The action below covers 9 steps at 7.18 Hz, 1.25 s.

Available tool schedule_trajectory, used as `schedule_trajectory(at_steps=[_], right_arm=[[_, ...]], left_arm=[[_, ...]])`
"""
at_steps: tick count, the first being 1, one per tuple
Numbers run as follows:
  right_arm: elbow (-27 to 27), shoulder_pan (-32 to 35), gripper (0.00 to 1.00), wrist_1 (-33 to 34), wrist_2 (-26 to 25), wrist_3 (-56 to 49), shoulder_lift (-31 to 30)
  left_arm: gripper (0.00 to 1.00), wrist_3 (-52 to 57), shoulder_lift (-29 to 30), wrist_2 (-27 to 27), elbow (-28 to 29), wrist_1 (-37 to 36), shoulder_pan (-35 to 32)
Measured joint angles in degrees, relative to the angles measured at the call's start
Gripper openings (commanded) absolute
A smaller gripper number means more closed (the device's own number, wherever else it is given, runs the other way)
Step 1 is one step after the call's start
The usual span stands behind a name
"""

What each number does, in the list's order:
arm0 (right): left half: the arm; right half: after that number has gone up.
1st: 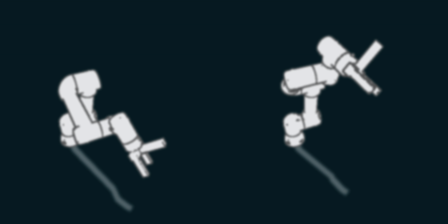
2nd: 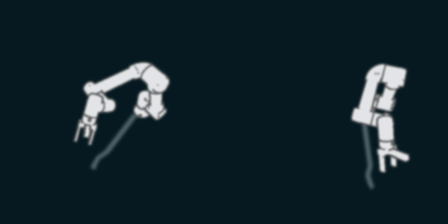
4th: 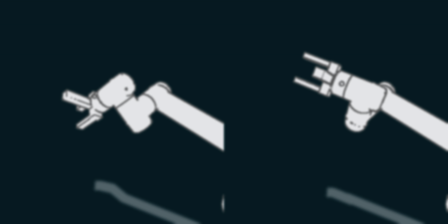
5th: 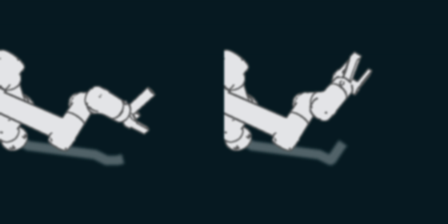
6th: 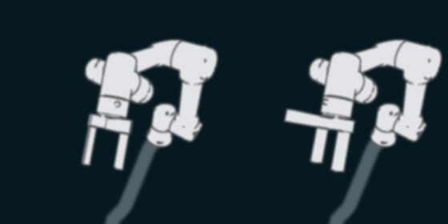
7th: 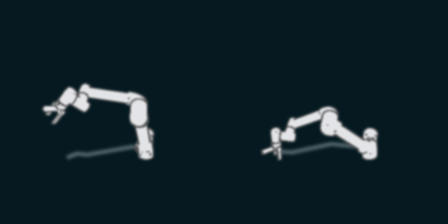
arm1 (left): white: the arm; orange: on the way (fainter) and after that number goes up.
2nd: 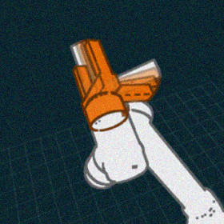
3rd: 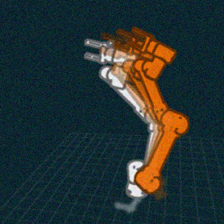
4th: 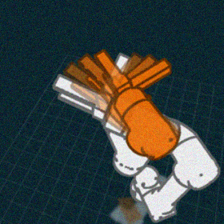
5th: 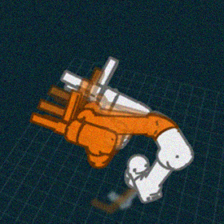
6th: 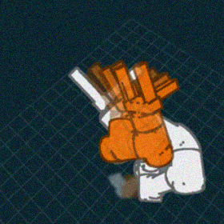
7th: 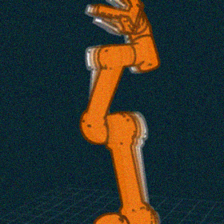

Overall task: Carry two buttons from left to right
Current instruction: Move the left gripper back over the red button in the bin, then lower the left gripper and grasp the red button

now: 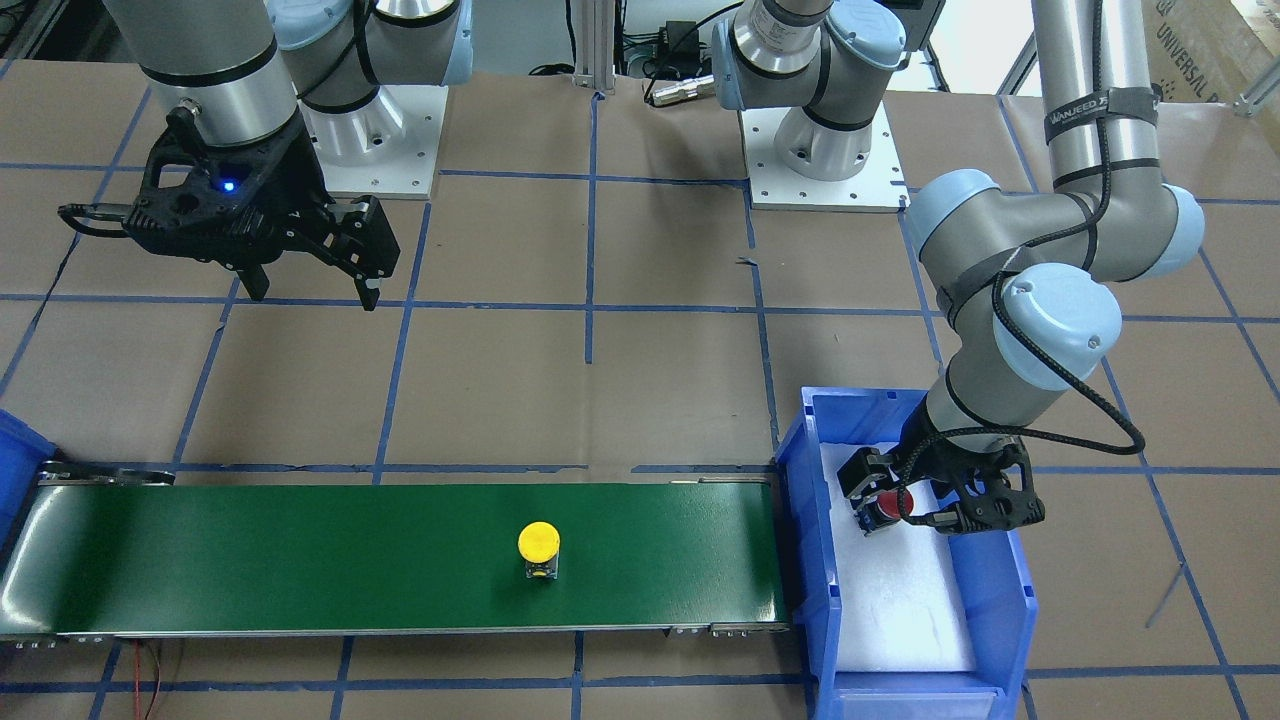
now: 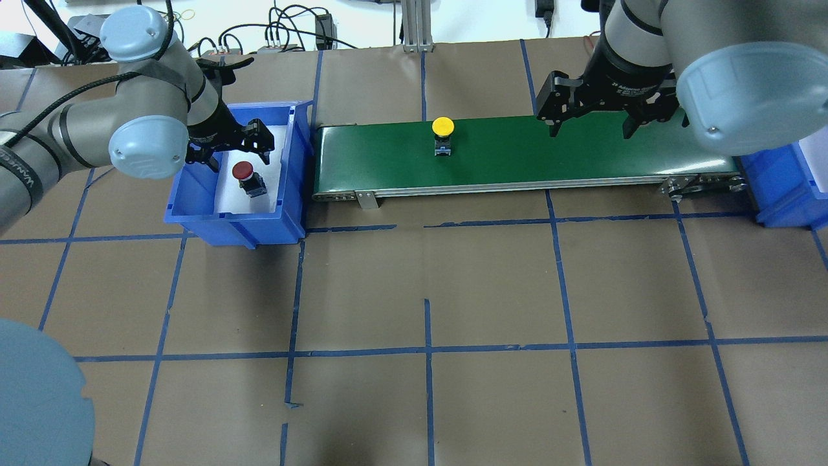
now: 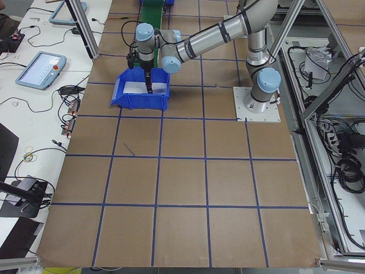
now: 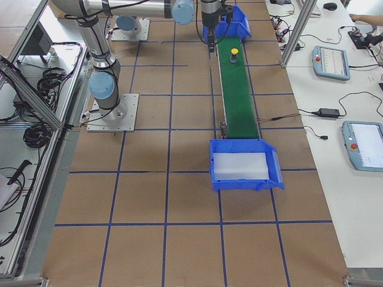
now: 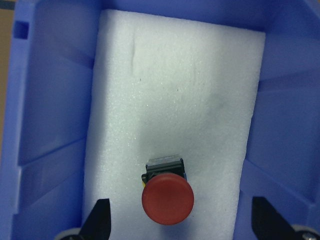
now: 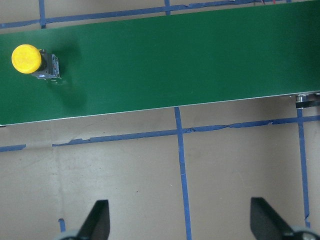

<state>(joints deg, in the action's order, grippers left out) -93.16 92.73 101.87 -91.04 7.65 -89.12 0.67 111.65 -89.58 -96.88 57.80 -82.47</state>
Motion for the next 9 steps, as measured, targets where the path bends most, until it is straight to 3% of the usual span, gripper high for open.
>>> schedule_trajectory(at_steps=[4,5,6,7,8,9], right_arm=[[0.0,-0.1,1.0,0.0,0.0,0.0,0.0],[0.0,-0.1,1.0,0.0,0.0,0.0,0.0],[-0.1,-0.1,1.0,0.1,0.0,0.0,0.0],[-0.1,-0.1,1.0,0.1,0.1,0.0,0.0],[-0.1,-0.1,1.0,0.1,0.1,0.0,0.0],[-0.1,-0.1,1.0,0.2,0.1,0.0,0.0]], left_arm=[[0.95,5.6,1.7,-0.2,0.4,0.0,0.0],[0.8,5.9,1.7,-0.2,0.4,0.0,0.0],[0.38,6.0,1.7,0.0,0.4,0.0,0.0],[0.08,6.0,1.7,0.0,0.3,-0.1,0.0],[0.01,6.1,1.6,0.1,0.1,-0.1,0.0],[0.01,6.1,1.5,0.1,0.3,0.0,0.1]])
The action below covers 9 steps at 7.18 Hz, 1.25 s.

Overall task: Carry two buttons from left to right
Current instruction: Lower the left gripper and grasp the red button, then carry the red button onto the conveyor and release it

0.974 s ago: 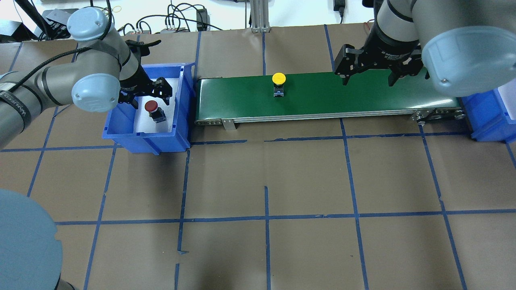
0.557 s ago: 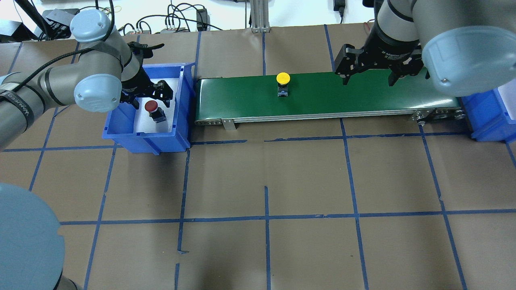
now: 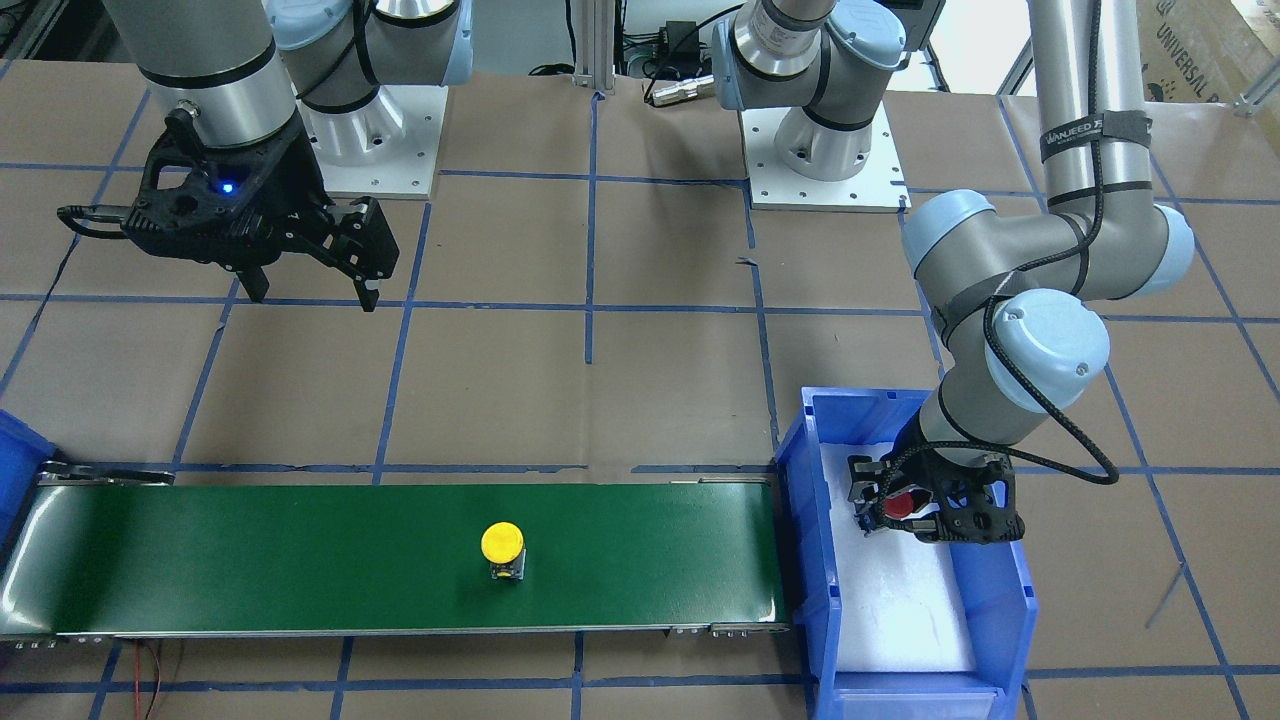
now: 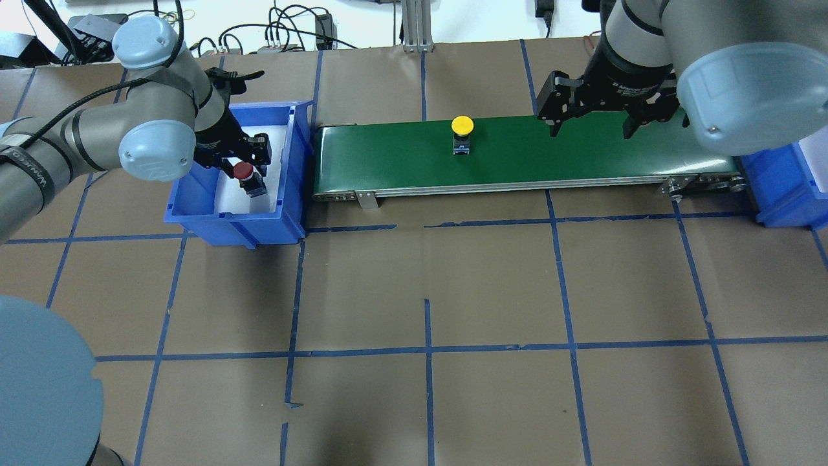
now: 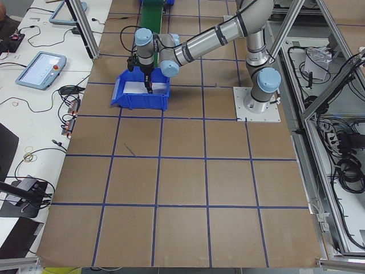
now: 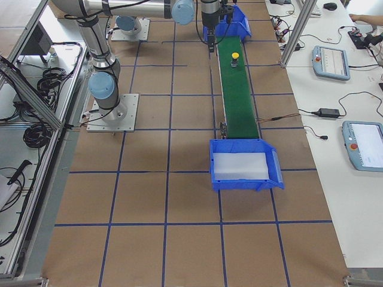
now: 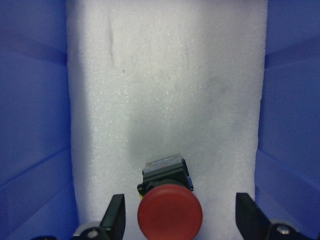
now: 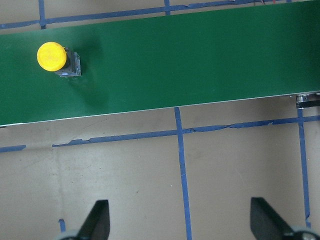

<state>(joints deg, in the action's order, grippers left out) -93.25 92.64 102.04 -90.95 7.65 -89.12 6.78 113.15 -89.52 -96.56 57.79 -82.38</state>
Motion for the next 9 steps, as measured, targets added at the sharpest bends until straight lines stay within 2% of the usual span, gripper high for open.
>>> schedule_trajectory(at_steps=[3,5,7,9], right_arm=[[0.0,0.0,1.0,0.1,-0.1,0.0,0.0],[0.0,0.1,1.0,0.1,-0.1,-0.1,0.0],[0.0,0.1,1.0,0.1,-0.2,-0.1,0.0],[0.0,0.1,1.0,0.1,-0.2,0.0,0.0]], left_arm=[[0.01,-0.1,-2.0,-0.8,2.9,2.7,0.4],[0.01,-2.4,-4.7,-0.6,9.0,12.2,0.5],[0.01,-8.5,-6.8,-0.1,14.6,19.7,-2.6],[0.02,-16.8,-5.8,0.1,16.4,19.7,-7.7]])
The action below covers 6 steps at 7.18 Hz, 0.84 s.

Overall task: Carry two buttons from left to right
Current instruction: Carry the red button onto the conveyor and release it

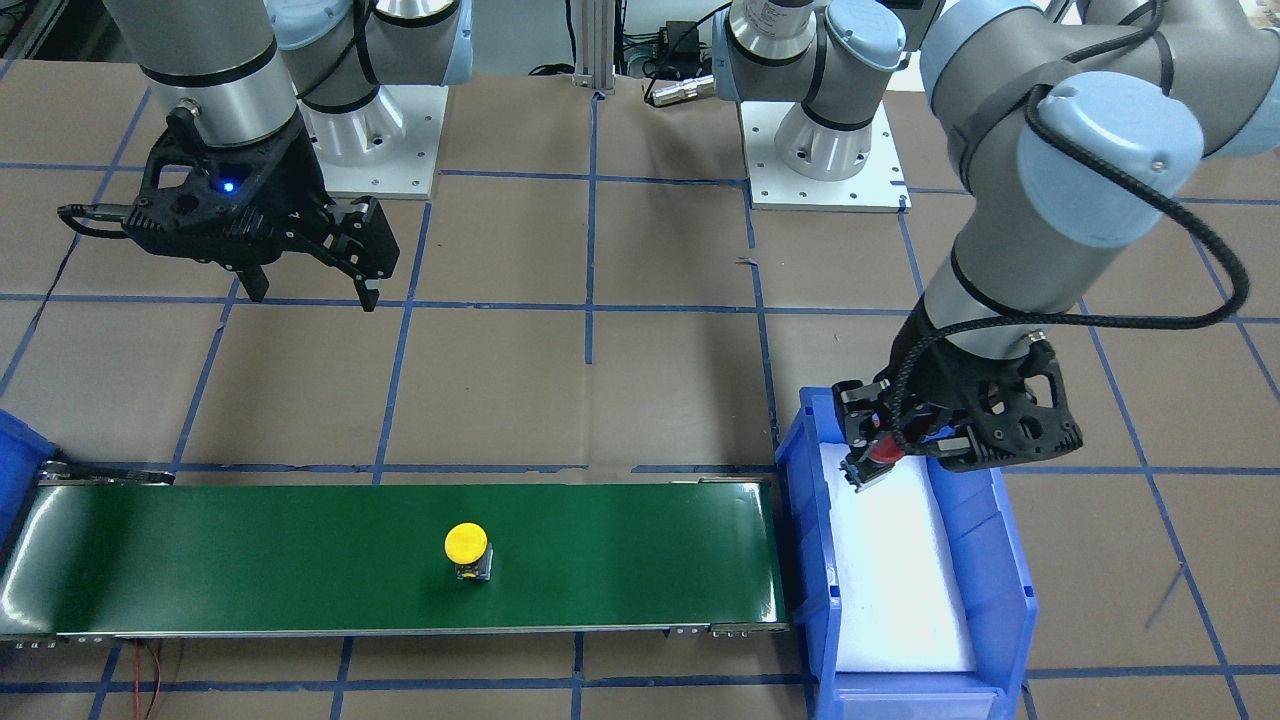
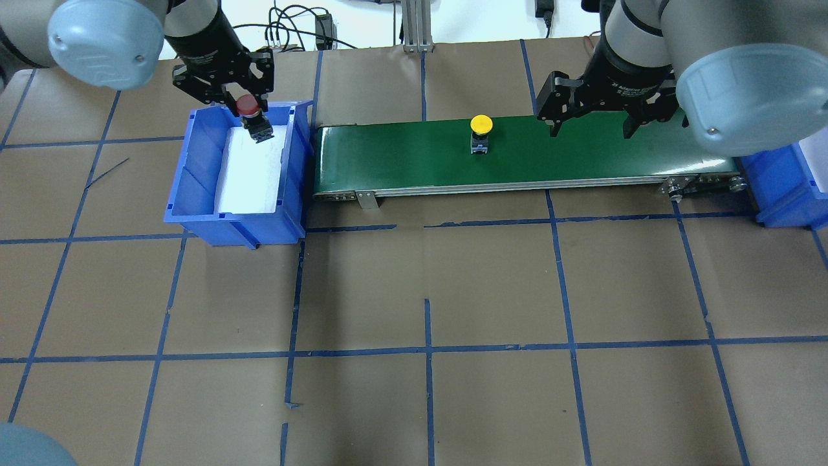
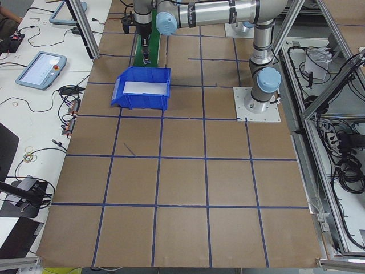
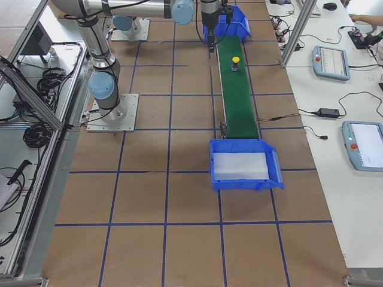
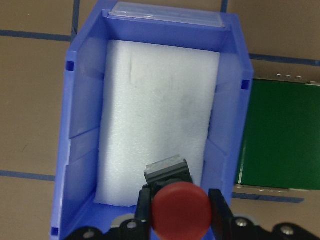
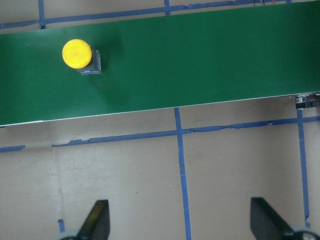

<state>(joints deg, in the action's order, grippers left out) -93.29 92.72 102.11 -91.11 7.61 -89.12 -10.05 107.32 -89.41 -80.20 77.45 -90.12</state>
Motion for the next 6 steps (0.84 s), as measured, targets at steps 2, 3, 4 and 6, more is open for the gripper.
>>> schedule_trajectory(at_steps=[2,3,4,6], right_arm=[[0.0,0.0,1.0,0.0,0.0,0.0,0.0],[0.0,0.0,1.0,0.0,0.0,0.0,0.0],[0.0,0.0,1.0,0.0,0.0,0.0,0.0],[0.0,0.0,1.0,0.0,0.1,0.0,0.0]], left_arm=[[0.02,-4.0,3.9,1.1,0.2,-4.9,-3.1],[0.02,-5.7,5.5,1.4,0.2,-6.5,-4.4],[0.02,-6.7,6.9,1.6,0.2,-7.4,-5.2],[0.02,-7.2,8.7,1.7,0.1,-8.7,-6.0]])
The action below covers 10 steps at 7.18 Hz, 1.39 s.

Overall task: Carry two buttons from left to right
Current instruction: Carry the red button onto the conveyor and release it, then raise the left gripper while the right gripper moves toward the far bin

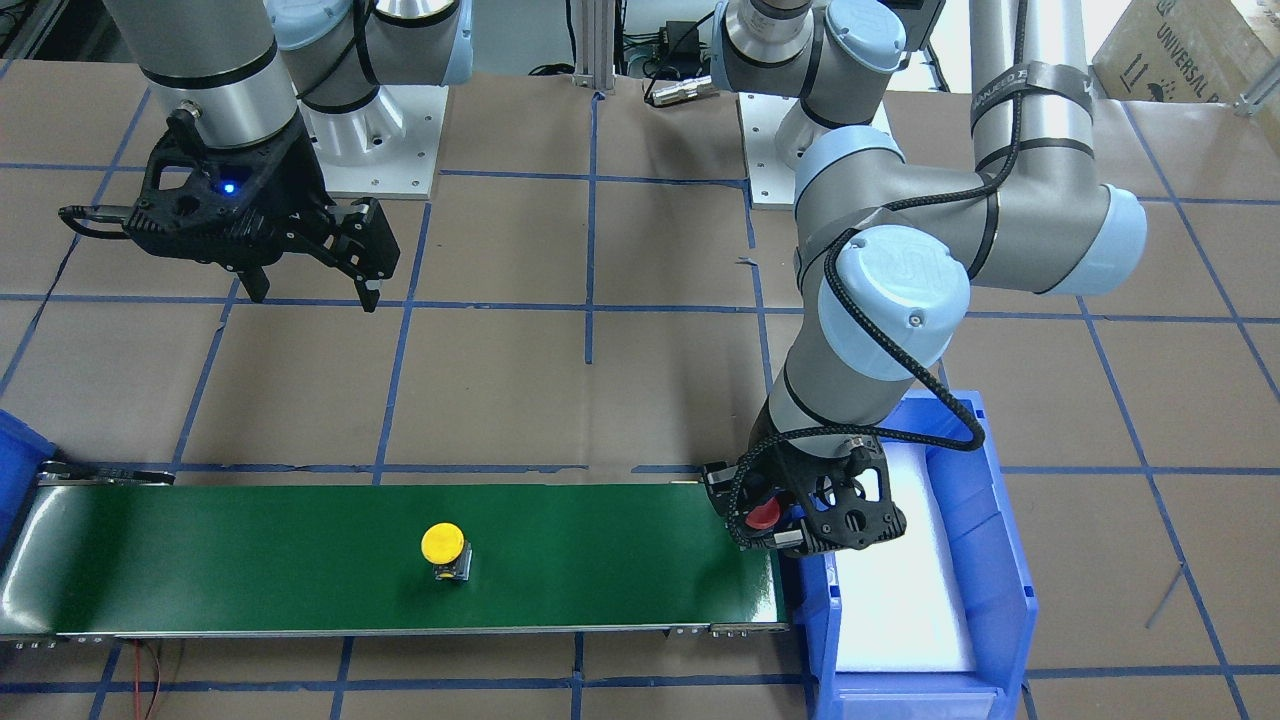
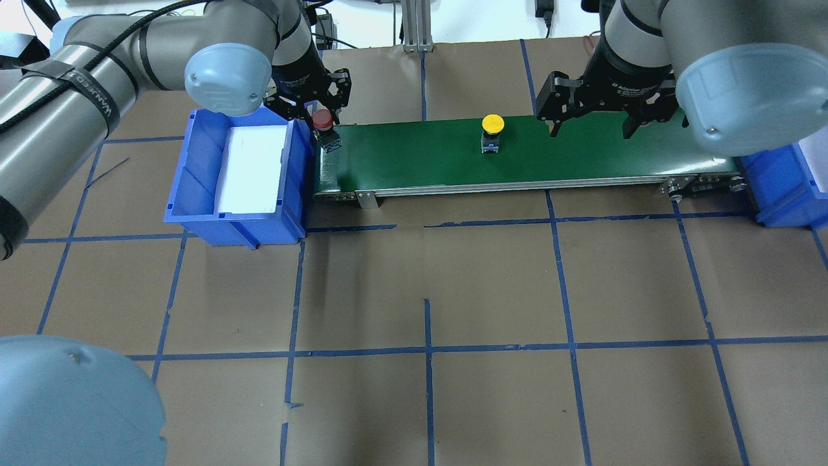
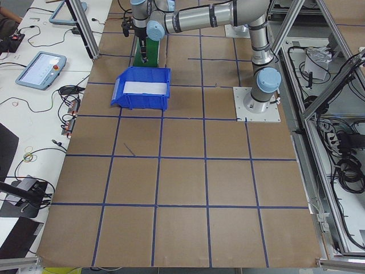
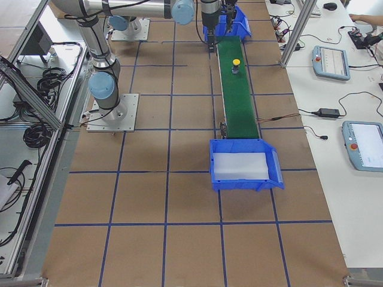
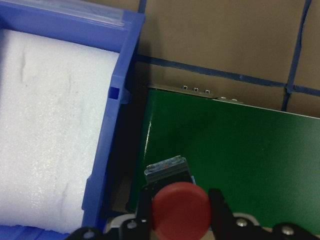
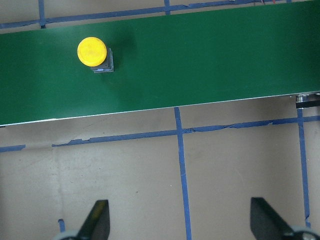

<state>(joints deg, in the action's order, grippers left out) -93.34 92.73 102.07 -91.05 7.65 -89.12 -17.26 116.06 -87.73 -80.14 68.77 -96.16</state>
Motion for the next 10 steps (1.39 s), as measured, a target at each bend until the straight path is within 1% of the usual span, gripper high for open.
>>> schedule_trajectory(at_steps=[2,3,4,5,10], right_arm=[[0.0,0.0,1.0,0.0,0.0,0.0,0.0],[0.0,0.0,1.0,0.0,-0.1,0.0,0.0],[0.0,0.0,1.0,0.1,-0.1,0.0,0.0],[0.0,0.0,1.0,0.1,-0.1,0.0,0.0],[0.0,0.0,1.0,0.1,0.0,0.0,0.0]], left_arm=[[0.02,-0.2,1.7,0.5,0.0,-2.3,-0.4],[0.05,-0.3,2.2,1.0,0.0,-3.1,-0.5],[0.29,-0.3,2.4,1.3,0.0,-3.5,-0.5],[0.99,-0.2,2.5,1.4,0.1,-3.6,-0.5],[1.0,0.7,2.4,1.3,0.0,-4.1,-0.5]])
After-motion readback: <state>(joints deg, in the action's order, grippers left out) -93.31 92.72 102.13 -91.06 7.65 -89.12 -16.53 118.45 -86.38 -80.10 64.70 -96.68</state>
